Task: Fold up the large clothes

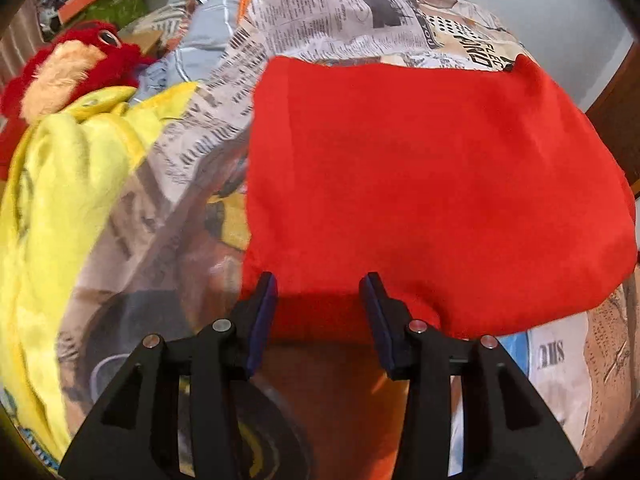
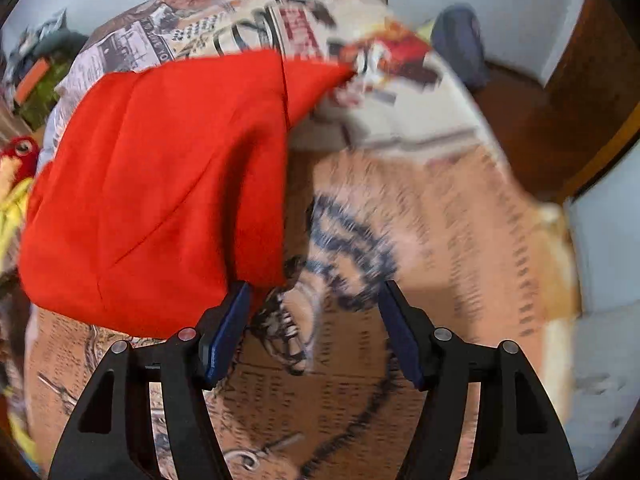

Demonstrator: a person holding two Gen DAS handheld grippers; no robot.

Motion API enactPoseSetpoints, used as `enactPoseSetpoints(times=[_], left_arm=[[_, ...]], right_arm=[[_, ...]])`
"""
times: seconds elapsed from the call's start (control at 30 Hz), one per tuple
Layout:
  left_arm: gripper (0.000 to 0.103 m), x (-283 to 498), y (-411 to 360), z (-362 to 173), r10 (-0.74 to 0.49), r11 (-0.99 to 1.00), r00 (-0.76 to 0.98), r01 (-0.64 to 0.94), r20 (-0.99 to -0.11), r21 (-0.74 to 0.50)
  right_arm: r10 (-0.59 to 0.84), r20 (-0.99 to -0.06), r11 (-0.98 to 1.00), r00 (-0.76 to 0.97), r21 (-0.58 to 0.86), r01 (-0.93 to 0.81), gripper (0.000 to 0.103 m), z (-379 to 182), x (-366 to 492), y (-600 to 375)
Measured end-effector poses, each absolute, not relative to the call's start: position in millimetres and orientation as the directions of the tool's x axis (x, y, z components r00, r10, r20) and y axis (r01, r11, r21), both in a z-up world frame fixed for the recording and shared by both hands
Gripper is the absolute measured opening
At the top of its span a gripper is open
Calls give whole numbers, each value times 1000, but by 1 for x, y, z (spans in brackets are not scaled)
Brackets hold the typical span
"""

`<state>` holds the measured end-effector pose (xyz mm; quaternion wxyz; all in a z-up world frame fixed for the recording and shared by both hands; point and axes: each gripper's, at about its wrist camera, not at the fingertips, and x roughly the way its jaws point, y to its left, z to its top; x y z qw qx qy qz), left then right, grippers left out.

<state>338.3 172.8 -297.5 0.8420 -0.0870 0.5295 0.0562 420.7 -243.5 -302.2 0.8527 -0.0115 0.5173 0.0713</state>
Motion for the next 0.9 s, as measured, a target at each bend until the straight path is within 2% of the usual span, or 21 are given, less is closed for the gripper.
enactPoseSetpoints(times=[0.1,0.2,0.33,0.47,0.6,0.7,0.83,0.9], left_arm=[[44,322,177,-282,105,965,491,-262,-865,-31],[44,309,190,-268,73,939,545,-321,-835,-127],[44,294,198,-256,-13,906,611,-328,-791,-268],[44,295,189,-260,-121,898,601,-273,-790,-345],[44,303,180,-281,-255,856,545,-258,-799,-449],[44,303,182,-292,-321,802,553,-273,-769,-532],[44,307,181,-310,-389,740,534,-304,-751,-600],[44,311,181,-322,-416,704,523,-332,-744,-627]], right_arm=[[97,-836,988,540,14,-156,62,-271,413,-234],[131,-774,979,620,4,-203,63,-238,404,-215],[205,-740,957,641,15,-289,63,-218,400,-182],[256,-750,933,610,26,-359,64,-230,405,-150],[240,-798,917,553,-1,-399,64,-261,412,-117],[214,-826,915,522,-17,-402,65,-284,414,-107],[202,-822,920,532,-27,-391,75,-285,414,-112],[222,-826,920,518,1,-393,76,-286,416,-118]])
